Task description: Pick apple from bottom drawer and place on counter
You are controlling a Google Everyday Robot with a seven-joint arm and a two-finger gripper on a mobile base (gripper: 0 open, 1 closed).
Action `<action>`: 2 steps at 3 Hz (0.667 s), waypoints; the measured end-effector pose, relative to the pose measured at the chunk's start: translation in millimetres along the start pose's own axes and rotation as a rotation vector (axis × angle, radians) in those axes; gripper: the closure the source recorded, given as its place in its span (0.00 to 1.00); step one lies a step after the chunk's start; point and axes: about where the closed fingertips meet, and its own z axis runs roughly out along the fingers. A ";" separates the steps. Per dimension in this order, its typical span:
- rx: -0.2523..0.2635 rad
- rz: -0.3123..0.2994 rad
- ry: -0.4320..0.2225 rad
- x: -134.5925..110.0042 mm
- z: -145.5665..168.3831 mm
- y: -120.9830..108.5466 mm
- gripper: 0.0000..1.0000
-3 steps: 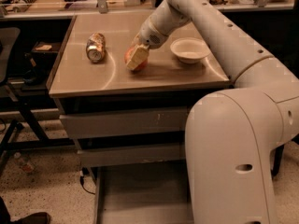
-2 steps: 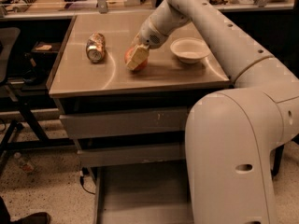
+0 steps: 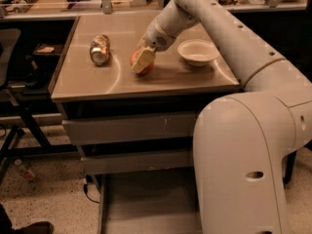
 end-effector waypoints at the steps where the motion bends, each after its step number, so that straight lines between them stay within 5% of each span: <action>1: 0.000 0.000 0.000 0.0 0.0 0.0 0.11; 2: 0.000 0.000 0.000 0.0 0.2 0.0 0.00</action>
Offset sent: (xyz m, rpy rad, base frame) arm 0.0000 0.0000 0.0000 0.0000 0.0000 0.0000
